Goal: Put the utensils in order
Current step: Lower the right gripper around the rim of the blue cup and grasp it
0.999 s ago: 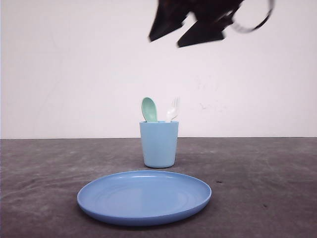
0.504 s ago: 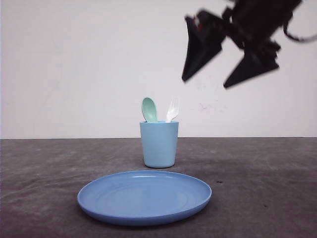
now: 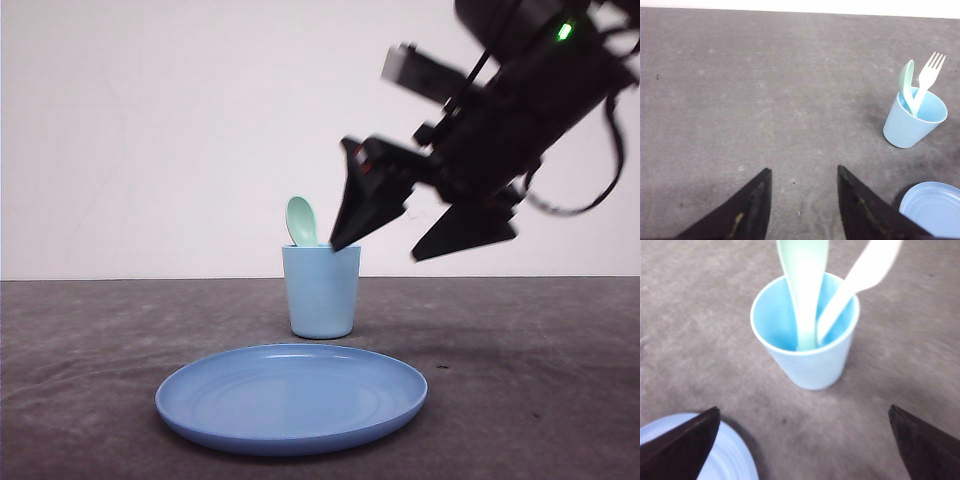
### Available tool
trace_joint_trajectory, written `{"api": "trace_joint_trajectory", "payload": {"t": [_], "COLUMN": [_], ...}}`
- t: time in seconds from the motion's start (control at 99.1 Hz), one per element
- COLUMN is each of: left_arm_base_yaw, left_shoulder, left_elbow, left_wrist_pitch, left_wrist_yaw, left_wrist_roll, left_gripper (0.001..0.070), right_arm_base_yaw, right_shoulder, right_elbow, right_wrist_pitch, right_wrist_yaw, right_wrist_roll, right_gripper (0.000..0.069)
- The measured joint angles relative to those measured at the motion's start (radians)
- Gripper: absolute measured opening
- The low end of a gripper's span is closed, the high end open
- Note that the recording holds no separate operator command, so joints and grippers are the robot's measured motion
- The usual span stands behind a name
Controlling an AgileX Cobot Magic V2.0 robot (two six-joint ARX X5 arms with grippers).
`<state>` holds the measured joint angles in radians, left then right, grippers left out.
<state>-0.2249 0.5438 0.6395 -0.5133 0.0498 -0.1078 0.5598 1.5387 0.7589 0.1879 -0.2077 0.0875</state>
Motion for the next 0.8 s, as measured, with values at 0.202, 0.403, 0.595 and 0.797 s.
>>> {"api": "trace_joint_trajectory", "payload": {"t": [0.202, 0.403, 0.595, 0.797], "left_arm_base_yaw": [0.0, 0.0, 0.0, 0.0], "left_shoulder": [0.0, 0.0, 0.0, 0.0], "left_elbow": [0.0, 0.0, 0.0, 0.0], "left_wrist_pitch": [0.0, 0.0, 0.0, 0.0], "left_wrist_yaw": [0.0, 0.0, 0.0, 0.0], "left_wrist_roll": [0.0, 0.0, 0.0, 0.0], "left_gripper": [0.0236, 0.0236, 0.0236, 0.0236], "right_arm_base_yaw": [0.0, 0.0, 0.003, 0.003], "right_shoulder": [0.117, 0.224, 0.312, 0.341], "right_elbow": [0.029, 0.159, 0.279, 0.335], "right_wrist_pitch": [0.106, 0.116, 0.079, 0.047], "right_wrist_yaw": [-0.006, -0.027, -0.035, -0.034], "right_wrist_roll": [0.0, 0.0, 0.0, -0.001], "right_gripper": [0.0681, 0.0681, 0.0681, 0.0679]}}
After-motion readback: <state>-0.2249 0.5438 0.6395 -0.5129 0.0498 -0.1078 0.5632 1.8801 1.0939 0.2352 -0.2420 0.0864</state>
